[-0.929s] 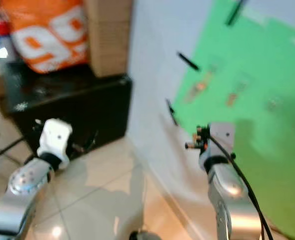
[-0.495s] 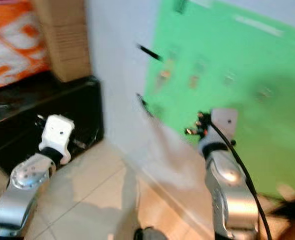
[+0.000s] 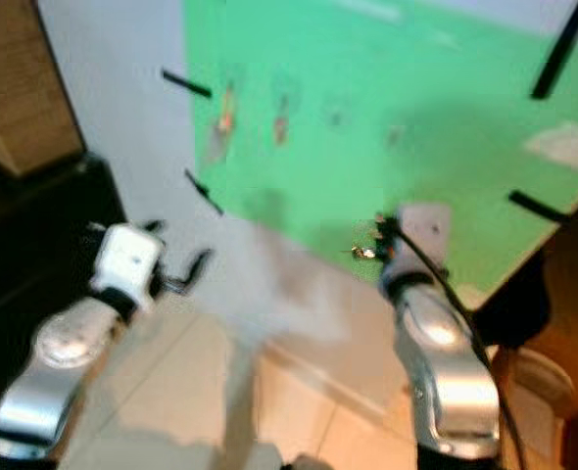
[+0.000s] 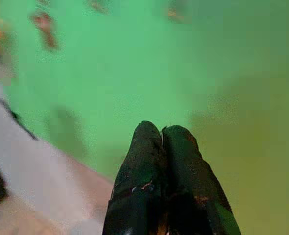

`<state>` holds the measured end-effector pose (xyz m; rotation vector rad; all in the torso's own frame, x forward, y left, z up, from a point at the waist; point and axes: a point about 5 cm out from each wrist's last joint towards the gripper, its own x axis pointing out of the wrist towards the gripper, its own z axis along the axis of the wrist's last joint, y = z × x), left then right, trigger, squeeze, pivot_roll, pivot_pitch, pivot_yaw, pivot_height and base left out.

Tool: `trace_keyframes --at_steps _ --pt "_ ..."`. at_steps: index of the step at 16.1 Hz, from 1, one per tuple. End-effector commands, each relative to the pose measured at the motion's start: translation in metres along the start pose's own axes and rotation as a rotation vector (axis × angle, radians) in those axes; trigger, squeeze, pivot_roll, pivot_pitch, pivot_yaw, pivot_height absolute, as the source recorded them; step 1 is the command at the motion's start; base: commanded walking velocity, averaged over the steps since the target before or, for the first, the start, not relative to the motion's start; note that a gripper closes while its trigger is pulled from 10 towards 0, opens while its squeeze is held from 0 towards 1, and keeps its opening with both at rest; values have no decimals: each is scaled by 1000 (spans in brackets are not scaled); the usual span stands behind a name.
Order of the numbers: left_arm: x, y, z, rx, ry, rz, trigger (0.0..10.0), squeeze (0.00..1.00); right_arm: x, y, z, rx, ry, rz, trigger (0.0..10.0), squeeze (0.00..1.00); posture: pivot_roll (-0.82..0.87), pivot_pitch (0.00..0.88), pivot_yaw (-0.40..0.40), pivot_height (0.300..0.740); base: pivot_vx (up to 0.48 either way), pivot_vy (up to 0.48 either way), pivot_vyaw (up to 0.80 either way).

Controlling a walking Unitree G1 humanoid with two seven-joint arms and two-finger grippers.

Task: Hang keys on a hook

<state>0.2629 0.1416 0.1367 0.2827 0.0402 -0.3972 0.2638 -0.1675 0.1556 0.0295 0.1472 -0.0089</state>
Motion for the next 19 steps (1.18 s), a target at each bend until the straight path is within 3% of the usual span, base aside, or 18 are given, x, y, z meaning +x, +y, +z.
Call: trace_keyframes --at_steps 1,19 --pt "-3 8 5 15 -21 14 10000 0 0 6 5 5 -21 26 10000 0 -66 0 -53 740 259 0 0" --pt "-1 12 7 23 -26 -31 10000 0 3 13 9 -24 -47 106 10000 0 -58 0 -36 740 291 0 0"
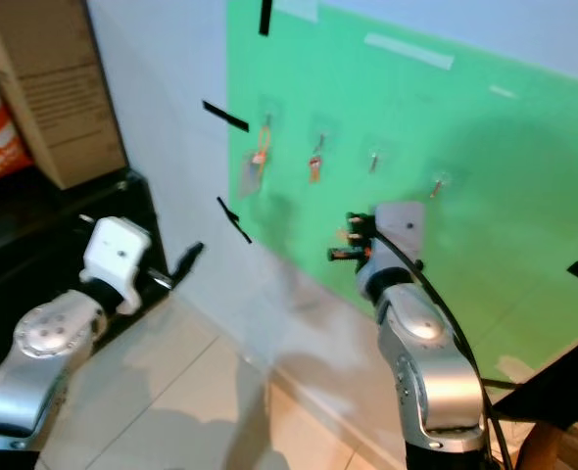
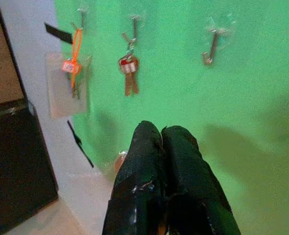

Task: Hang keys on a hook

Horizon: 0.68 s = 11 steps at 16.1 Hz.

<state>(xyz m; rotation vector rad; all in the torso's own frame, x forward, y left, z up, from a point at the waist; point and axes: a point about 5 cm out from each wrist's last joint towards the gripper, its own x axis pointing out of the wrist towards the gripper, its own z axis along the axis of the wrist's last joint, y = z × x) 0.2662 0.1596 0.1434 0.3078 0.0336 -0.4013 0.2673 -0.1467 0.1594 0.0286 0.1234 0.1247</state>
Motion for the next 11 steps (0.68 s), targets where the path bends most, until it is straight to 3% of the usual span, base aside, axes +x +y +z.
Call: trace_keyframes --at_steps 1,3,11 --pt "4 -7 5 -3 -24 -29 10000 0 -1 -8 6 -17 -25 -26 10000 0 -57 0 -37 740 292 0 0" --pt "3 -8 5 -3 -22 -42 10000 0 0 -8 7 -21 -30 -17 10000 0 -56 0 -39 740 289 0 0" --pt "1 -16 8 37 -17 -269 10000 0 16 0 28 -35 -99 50 10000 0 -37 0 -38 740 0 0 0"
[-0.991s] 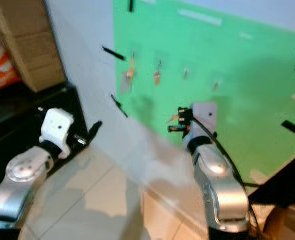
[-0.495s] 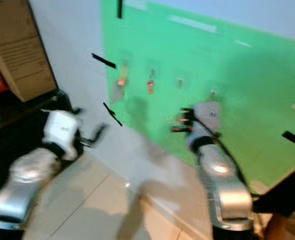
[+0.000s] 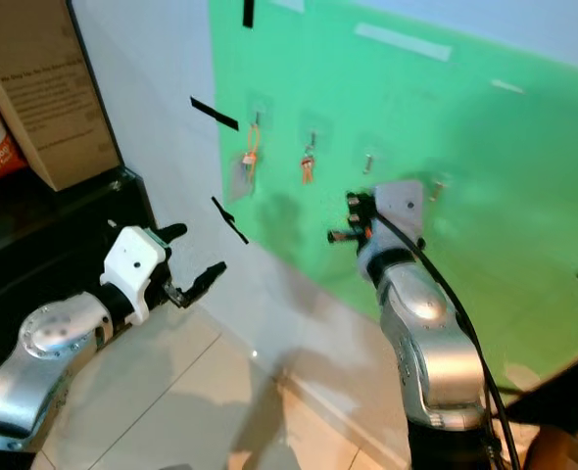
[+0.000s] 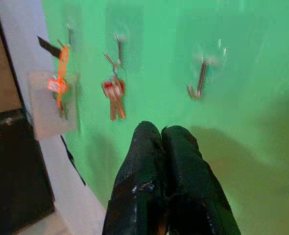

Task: Hang keys on a hook

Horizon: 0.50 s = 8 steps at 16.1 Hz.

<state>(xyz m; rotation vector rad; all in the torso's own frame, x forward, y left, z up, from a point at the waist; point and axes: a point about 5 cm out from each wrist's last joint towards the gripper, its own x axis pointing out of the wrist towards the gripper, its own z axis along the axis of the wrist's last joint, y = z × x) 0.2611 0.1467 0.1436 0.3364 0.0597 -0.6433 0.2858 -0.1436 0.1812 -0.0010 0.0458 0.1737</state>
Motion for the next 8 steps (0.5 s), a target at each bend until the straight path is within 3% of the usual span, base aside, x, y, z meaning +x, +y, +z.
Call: trace_keyframes --at_steps 1,8 --pt "2 -2 5 9 -13 -46 10000 0 4 -1 8 -1 -37 11 10000 0 -34 0 -38 740 0 0 0" --pt "-1 -11 12 -18 -36 -214 10000 0 31 0 28 -18 -90 30 10000 0 -18 0 -45 740 0 0 0"
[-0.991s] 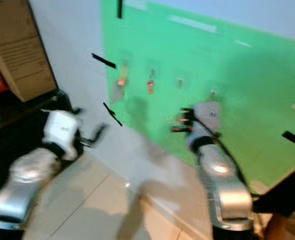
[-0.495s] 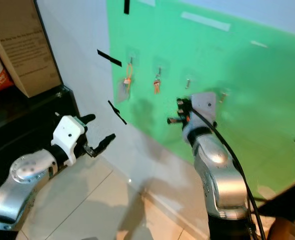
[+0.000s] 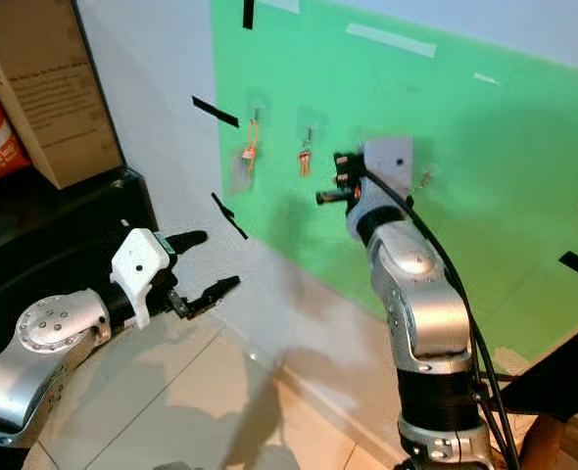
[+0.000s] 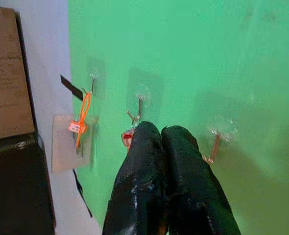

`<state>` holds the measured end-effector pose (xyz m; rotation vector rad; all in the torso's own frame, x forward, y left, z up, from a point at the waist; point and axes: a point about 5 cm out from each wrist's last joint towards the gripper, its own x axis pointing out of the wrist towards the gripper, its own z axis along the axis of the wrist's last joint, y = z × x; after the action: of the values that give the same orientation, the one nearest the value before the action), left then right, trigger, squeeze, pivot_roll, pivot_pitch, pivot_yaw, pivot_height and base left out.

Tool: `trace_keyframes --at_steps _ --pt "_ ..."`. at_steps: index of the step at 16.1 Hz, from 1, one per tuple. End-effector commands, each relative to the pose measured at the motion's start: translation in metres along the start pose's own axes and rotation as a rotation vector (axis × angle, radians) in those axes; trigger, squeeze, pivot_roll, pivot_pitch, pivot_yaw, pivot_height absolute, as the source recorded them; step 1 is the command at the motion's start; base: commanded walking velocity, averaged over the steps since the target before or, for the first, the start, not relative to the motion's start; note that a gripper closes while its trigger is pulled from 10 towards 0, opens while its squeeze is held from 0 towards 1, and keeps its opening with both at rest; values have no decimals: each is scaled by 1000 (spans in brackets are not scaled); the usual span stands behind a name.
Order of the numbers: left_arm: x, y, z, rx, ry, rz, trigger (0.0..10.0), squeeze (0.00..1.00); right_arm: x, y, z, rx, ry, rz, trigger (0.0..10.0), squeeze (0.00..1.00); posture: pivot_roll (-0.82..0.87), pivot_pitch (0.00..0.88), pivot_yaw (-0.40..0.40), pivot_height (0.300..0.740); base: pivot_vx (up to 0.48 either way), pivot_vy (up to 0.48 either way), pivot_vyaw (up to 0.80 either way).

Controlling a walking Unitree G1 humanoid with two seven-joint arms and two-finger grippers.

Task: Hang keys on a hook

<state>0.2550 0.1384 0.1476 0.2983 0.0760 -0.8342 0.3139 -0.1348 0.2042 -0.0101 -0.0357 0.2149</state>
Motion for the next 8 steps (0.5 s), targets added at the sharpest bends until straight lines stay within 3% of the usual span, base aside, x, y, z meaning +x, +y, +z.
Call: trace_keyframes --at_steps 1,8 --pt "0 -3 5 9 -8 -30 10000 0 7 -4 4 -5 -9 -14 10000 0 -14 0 -47 740 0 0 0" --pt "-3 -3 7 1 3 -55 10000 0 21 -13 6 -27 -4 -76 10000 0 -5 0 -52 740 0 0 0"
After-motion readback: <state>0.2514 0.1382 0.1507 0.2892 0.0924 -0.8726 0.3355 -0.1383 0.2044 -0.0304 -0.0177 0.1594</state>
